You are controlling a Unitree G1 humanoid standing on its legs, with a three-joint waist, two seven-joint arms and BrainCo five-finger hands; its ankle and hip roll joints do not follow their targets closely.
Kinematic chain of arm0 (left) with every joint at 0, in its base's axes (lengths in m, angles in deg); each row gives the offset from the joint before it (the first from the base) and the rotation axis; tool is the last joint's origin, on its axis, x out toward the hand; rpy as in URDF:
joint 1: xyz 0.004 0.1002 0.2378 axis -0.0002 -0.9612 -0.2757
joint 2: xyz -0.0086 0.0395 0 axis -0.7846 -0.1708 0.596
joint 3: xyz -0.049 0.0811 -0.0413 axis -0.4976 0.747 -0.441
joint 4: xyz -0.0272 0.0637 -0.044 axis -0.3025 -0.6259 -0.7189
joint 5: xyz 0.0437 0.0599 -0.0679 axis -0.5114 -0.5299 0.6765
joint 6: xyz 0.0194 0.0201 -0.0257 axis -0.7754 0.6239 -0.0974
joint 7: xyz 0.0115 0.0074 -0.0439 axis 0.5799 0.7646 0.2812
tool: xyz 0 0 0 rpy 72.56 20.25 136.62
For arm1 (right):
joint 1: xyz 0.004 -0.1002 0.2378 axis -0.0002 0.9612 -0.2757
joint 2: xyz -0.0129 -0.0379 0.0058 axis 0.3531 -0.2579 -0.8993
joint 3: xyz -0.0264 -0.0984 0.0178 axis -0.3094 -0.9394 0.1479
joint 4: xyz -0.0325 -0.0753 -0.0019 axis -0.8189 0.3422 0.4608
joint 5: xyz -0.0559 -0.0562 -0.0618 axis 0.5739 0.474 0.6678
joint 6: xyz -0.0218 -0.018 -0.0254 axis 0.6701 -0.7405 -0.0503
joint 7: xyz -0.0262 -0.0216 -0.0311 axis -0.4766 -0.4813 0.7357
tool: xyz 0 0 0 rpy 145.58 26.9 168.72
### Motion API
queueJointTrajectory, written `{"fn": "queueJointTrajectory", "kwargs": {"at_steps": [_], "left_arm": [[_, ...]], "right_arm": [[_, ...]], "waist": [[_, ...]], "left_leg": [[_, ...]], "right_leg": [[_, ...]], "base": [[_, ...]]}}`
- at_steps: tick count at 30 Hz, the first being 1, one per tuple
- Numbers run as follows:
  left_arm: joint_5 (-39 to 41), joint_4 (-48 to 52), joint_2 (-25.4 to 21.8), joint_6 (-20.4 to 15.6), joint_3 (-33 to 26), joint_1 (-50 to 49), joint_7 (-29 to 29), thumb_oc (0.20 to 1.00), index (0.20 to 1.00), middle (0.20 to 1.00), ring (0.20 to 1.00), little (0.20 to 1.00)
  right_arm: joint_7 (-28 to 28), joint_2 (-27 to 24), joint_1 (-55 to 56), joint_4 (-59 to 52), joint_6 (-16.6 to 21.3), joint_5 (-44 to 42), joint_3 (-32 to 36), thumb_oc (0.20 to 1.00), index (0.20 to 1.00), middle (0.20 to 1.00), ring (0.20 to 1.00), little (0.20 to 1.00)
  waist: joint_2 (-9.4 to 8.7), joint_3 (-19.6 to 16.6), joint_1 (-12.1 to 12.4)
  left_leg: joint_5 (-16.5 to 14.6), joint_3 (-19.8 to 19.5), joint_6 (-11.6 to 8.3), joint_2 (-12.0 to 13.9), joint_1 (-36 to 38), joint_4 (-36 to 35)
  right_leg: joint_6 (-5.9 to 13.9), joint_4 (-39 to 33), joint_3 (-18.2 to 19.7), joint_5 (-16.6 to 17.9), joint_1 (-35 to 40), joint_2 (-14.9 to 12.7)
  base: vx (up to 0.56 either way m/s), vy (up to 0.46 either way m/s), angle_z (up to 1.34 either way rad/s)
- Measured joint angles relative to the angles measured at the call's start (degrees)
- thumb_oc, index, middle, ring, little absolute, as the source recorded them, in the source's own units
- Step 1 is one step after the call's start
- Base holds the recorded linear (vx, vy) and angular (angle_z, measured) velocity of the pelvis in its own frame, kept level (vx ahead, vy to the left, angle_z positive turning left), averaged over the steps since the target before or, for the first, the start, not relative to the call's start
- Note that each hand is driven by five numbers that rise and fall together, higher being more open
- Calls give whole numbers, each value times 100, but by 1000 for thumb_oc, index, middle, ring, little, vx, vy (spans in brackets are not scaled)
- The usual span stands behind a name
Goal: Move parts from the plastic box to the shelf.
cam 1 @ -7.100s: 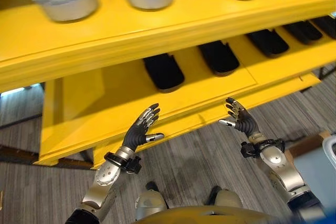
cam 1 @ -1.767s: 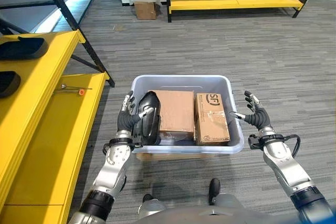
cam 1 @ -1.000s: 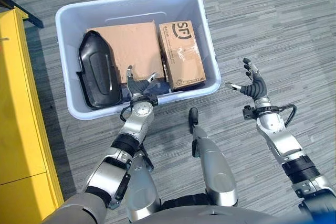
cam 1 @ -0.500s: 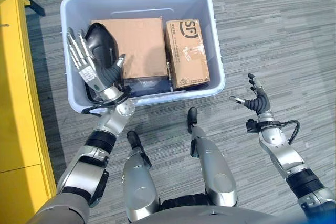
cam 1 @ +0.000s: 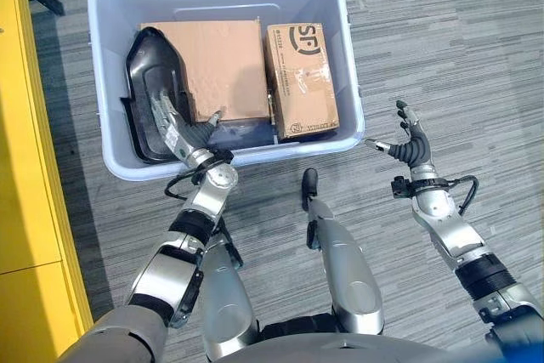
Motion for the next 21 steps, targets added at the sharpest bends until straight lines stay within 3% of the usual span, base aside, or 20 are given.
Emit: {"fn": "queueJointTrajectory", "kwargs": {"at_steps": [11,16,21], "left_arm": [[351,-430,-139,342,-240,325,35,1000,1000,1000,1000,1000],[1042,-583,-145,282,-558,629,52,1000,1000,1000,1000,1000],[1247,-799,-298,278,-728,777,16,1000,1000,1000,1000,1000]], "right_arm": [[89,-62,130,-48,-59,-6,1,1000,1000,1000,1000,1000],[84,-95,107,-38,-60,18,-12,1000,1000,1000,1000,1000],[100,-187,89,-41,-136,136,-10,1000,1000,1000,1000,1000]], "waist": [[-98,-62,-118],[-99,-63,-221],[-114,-73,-221]], "left_leg": [[-191,-88,-2,130,-496,423],[-244,-131,-3,170,-566,545],[-292,-176,-12,258,-835,737]], "right_leg": [[-14,248,-47,-93,-389,36],[3,379,-53,-200,-444,44],[-53,600,-62,-254,-722,82]], "base": [[20,-33,0],[40,-35,1],[41,-57,-2]]}}
